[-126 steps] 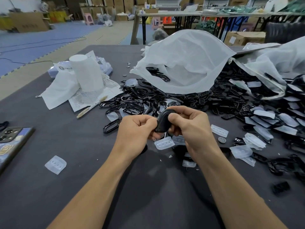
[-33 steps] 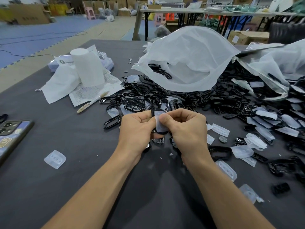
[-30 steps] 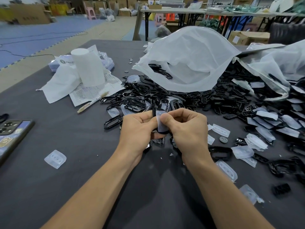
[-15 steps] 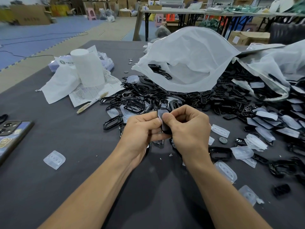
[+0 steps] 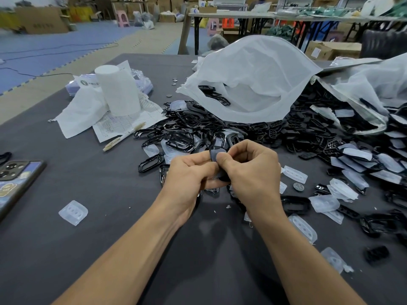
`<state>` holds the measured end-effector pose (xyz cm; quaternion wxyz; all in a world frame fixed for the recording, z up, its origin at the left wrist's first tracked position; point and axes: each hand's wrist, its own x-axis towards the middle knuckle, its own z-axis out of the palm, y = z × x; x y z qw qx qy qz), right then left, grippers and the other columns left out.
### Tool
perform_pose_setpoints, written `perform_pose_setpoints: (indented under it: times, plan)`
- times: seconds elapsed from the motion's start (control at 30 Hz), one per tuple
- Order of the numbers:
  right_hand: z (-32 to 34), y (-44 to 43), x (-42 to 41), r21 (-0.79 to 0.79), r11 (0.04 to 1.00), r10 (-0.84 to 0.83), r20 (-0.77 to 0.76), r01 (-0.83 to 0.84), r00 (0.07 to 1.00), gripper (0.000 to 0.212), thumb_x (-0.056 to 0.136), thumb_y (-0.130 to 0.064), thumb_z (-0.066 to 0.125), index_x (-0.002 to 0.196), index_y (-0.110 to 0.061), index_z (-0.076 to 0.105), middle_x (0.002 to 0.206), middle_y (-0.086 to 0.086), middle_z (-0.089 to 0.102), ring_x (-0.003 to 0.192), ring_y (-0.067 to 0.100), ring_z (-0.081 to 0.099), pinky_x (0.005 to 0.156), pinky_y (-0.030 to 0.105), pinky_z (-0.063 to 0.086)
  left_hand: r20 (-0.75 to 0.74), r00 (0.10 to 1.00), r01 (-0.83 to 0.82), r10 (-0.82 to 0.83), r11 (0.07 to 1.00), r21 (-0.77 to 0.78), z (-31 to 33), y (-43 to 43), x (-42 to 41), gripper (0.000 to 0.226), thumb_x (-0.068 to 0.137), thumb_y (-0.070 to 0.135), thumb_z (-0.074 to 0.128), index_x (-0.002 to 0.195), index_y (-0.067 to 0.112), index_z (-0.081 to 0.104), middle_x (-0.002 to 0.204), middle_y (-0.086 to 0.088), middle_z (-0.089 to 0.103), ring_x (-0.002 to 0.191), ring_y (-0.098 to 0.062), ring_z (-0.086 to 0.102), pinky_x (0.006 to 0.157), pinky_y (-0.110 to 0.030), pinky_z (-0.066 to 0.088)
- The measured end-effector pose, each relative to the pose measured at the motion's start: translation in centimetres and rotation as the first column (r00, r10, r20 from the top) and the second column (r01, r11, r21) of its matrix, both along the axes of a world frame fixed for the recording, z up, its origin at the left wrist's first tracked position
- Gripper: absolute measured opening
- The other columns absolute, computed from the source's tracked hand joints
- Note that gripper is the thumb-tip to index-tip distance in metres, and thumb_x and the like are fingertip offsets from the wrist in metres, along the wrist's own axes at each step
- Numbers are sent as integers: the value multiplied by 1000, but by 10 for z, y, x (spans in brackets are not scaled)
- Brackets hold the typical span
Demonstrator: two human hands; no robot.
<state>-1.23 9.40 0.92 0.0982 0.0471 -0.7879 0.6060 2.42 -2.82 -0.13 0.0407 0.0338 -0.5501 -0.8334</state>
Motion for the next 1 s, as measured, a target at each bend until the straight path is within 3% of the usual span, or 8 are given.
perform_pose_setpoints:
  times: [0.27, 0.47, 0.63, 0.73, 0.87, 1.0]
  plan:
    - [-1, 1, -4, 47, 998, 48, 30, -50, 998, 15, 77, -31, 82, 77, -29, 67, 64, -10, 67, 58, 5, 60, 60, 31, 53, -2, 1000, -27, 27, 998, -64, -3, 0, -1, 27, 95, -14, 55, 106, -3, 77, 93, -18, 79, 80, -20, 77, 65, -24, 61]
    - [-1, 5, -8, -45, 988, 153, 99, -150, 983, 7, 76, -27, 78, 77, -30, 71, 61, -11, 65, 59, 6, 57, 62, 32, 49, -4, 996, -84, 84, 994, -63, -3, 2, -3, 30, 94, -16, 54, 96, 3, 78, 86, -14, 79, 80, -21, 77, 69, -29, 63]
    - [-3, 7, -9, -6, 994, 112, 89, -111, 990, 11, 76, -23, 76, 77, -34, 72, 63, -13, 69, 58, 1, 61, 60, 26, 50, 9, 998, -64, 66, 985, -162, -4, 2, -3, 30, 95, -13, 56, 105, 4, 78, 94, -14, 80, 85, -18, 77, 69, -25, 61]
    - [-3, 7, -9, 10, 993, 119, 97, -121, 988, 13, 76, -22, 76, 76, -35, 73, 62, -13, 69, 58, 1, 62, 60, 28, 50, 10, 995, -94, 100, 962, -258, -1, 0, -3, 27, 92, -9, 63, 93, 11, 82, 83, -5, 79, 74, -12, 71, 64, -22, 57]
    - [-2, 5, -9, -4, 989, 145, 102, -145, 984, 11, 75, -23, 75, 77, -33, 73, 66, -8, 73, 63, 9, 68, 70, 39, 59, 9, 963, -254, 269, 921, -294, 1, -6, -5, 10, 89, 1, 73, 84, 5, 80, 74, -10, 73, 72, -24, 61, 69, -35, 53]
    - [-1, 6, -7, -13, 984, 176, 99, -176, 979, 9, 74, -23, 75, 76, -31, 73, 65, -5, 72, 62, 9, 65, 71, 41, 59, 31, 951, -286, 308, 913, -291, 6, -8, -4, 14, 87, 2, 76, 76, 10, 80, 68, -5, 71, 66, -20, 59, 60, -26, 54]
